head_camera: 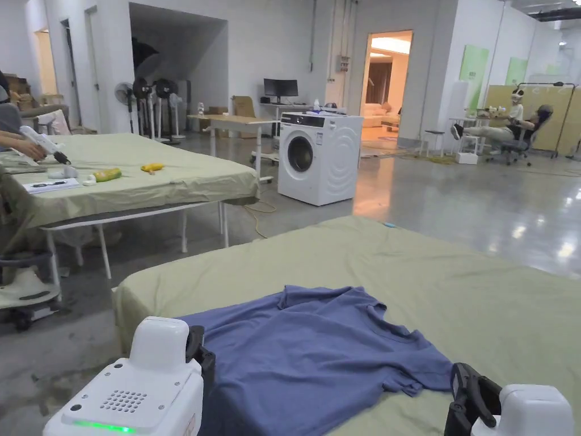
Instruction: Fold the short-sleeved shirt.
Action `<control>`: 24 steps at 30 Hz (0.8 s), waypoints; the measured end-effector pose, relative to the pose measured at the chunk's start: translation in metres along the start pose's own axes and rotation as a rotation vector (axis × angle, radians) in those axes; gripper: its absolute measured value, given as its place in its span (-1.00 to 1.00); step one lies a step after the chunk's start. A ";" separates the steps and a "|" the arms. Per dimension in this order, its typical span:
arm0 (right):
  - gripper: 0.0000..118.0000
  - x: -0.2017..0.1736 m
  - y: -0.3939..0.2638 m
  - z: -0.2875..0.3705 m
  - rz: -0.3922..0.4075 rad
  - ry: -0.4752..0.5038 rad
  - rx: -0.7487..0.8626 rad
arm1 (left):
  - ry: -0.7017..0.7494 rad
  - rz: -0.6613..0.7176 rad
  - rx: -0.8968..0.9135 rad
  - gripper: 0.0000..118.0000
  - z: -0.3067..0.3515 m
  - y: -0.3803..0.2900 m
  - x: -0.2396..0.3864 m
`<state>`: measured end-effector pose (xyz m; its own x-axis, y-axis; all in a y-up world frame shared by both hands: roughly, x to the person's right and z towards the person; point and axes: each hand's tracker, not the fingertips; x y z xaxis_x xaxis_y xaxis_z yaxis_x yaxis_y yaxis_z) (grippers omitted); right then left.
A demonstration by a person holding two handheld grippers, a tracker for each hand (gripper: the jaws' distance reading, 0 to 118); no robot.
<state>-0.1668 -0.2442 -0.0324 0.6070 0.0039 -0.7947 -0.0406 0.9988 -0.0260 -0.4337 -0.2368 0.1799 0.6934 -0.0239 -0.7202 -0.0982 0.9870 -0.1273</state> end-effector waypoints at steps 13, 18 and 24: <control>-0.97 0.049 -0.018 -0.017 0.029 -0.083 -0.078 | -0.240 -0.063 -0.596 0.91 -0.369 0.017 0.047; -0.97 0.057 -0.030 -0.033 0.030 -0.091 -0.125 | -0.164 -0.071 -0.688 0.91 -0.444 -0.002 0.044; -0.97 0.065 -0.035 -0.041 0.053 -0.102 -0.146 | -0.205 -0.046 -0.805 0.91 -0.467 -0.032 0.054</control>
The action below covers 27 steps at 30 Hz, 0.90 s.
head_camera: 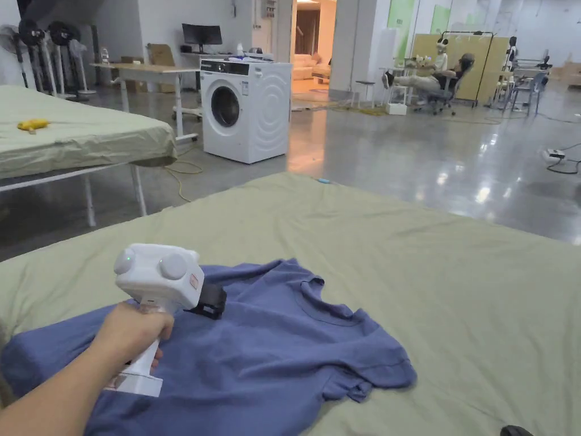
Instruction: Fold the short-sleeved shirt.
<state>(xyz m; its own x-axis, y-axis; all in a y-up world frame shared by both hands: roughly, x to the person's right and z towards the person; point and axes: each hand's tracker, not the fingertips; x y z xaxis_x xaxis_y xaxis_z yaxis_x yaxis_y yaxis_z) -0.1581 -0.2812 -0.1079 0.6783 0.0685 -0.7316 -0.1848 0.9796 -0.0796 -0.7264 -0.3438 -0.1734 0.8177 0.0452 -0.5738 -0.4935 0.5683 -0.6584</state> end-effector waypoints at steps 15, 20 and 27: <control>-0.97 0.029 -0.005 0.029 0.012 -0.055 -0.019 | 0.080 -0.117 0.140 -0.98 0.043 -0.027 0.036; -0.97 0.052 0.010 0.054 0.024 -0.115 0.007 | 0.034 -0.161 0.273 -0.98 0.107 -0.020 0.054; -0.97 0.100 0.029 0.111 0.003 -0.232 0.051 | -0.158 -0.227 0.443 -0.98 0.210 0.009 0.143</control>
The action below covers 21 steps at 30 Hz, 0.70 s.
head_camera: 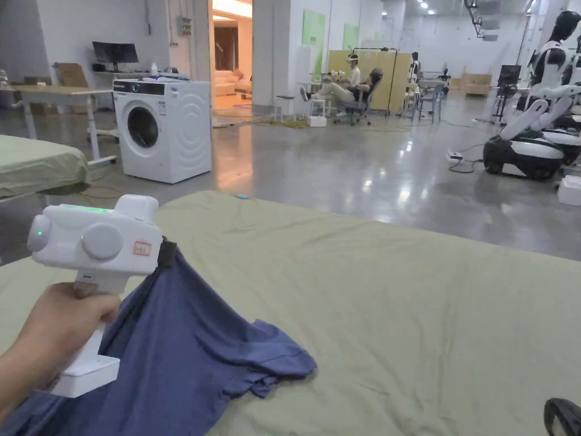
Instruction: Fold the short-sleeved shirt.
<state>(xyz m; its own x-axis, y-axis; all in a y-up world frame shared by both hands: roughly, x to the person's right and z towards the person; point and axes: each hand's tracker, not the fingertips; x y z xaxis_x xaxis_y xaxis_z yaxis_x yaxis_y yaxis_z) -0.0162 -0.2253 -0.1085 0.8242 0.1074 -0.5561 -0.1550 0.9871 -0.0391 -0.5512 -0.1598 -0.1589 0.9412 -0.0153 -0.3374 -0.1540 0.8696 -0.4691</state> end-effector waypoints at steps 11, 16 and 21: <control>-0.97 0.086 0.020 0.109 0.042 -0.221 0.043 | -0.414 -0.191 0.086 -0.98 0.045 0.114 0.280; -0.97 0.118 0.013 0.143 0.027 -0.299 0.035 | -0.536 -0.301 0.062 -0.98 0.035 0.109 0.410; -0.97 0.140 0.002 0.152 0.013 -0.348 0.006 | -0.628 -0.356 -0.043 -0.98 -0.019 0.059 0.527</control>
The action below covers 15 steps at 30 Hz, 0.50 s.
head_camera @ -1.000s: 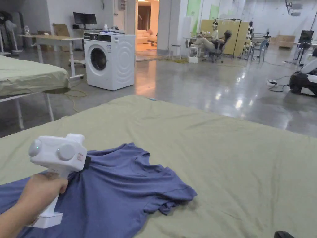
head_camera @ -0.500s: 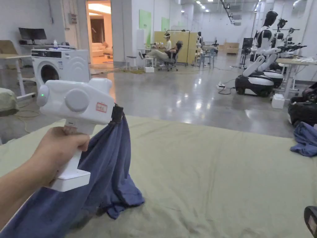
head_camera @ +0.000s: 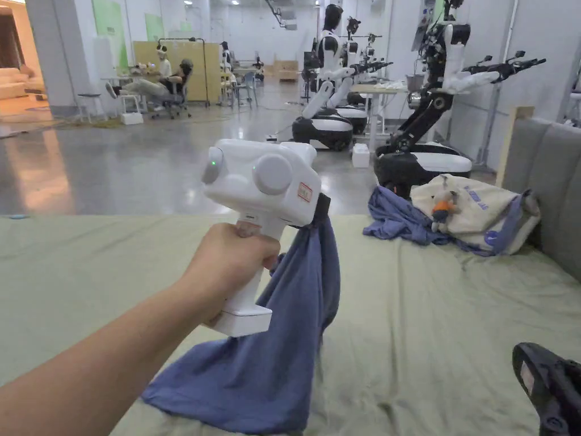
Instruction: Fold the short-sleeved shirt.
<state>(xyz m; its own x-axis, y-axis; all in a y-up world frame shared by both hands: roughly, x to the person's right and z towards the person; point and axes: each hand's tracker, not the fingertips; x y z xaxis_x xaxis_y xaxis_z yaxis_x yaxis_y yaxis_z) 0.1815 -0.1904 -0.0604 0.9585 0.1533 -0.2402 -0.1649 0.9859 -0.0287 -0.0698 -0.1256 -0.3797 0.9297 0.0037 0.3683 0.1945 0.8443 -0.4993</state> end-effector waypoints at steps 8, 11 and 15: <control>-0.97 0.009 -0.029 -0.027 -0.022 0.006 -0.072 | 0.008 -0.031 -0.137 -0.98 -0.152 -0.089 0.047; -0.97 0.006 -0.037 -0.036 -0.028 0.021 -0.087 | 0.038 -0.068 -0.164 -0.98 -0.179 -0.120 0.046; -0.97 0.001 -0.043 -0.046 -0.033 0.028 -0.102 | 0.013 -0.031 -0.123 -0.52 -0.178 -0.134 0.030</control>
<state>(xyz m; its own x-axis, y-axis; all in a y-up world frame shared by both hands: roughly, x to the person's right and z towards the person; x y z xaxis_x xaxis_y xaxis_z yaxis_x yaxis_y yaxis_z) 0.1793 -0.2362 -0.1041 0.9573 0.1175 -0.2641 -0.1574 0.9782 -0.1352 -0.0120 -0.3343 -0.4411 0.9264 -0.0292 0.3755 0.2596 0.7718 -0.5804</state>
